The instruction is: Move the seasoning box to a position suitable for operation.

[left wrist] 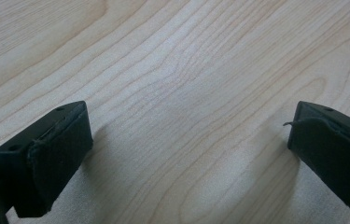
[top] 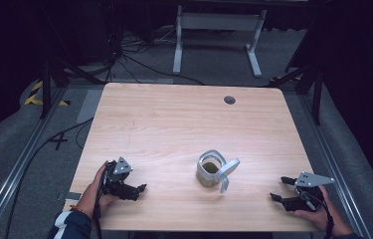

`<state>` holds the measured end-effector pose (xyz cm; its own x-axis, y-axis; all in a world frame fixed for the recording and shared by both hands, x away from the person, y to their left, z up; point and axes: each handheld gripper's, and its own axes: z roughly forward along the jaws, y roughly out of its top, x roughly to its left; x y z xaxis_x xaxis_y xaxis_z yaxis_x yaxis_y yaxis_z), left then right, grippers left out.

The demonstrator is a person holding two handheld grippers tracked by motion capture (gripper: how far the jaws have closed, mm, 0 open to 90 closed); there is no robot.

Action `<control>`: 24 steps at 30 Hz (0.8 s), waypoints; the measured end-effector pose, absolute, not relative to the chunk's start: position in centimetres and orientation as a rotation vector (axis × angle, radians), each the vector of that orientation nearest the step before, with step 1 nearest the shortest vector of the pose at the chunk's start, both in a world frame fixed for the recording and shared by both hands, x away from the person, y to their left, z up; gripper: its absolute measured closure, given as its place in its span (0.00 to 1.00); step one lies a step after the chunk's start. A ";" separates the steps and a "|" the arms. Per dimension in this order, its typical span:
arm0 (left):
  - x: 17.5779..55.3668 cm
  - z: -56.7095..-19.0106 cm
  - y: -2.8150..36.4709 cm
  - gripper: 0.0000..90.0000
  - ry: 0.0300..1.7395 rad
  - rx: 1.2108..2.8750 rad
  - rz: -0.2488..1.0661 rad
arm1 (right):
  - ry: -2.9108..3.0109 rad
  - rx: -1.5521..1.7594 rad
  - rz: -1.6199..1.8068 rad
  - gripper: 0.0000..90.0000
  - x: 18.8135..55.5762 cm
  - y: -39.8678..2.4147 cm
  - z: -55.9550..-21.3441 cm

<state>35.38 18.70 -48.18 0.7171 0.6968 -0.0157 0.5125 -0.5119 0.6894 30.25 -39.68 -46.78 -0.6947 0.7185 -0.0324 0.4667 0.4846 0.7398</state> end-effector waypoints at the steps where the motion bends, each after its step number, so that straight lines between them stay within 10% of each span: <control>1: 35.4 -48.2 18.7 0.00 0.914 2.229 0.341 | 2.396 0.995 1.042 0.23 30.3 -39.7 -46.8; 17: 35.2 -48.1 18.8 0.00 0.915 2.234 0.345 | 2.403 0.996 1.032 0.26 30.2 -39.7 -46.7; 24: 35.2 -48.1 18.9 0.00 0.904 2.240 0.344 | 2.438 0.995 1.010 0.64 30.0 -39.5 -45.7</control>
<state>35.24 18.90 -48.12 0.7227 0.6911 -0.0108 0.5089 -0.5215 0.6849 30.02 -39.55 -45.73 -0.7063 0.7074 -0.0271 0.4812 0.5078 0.7146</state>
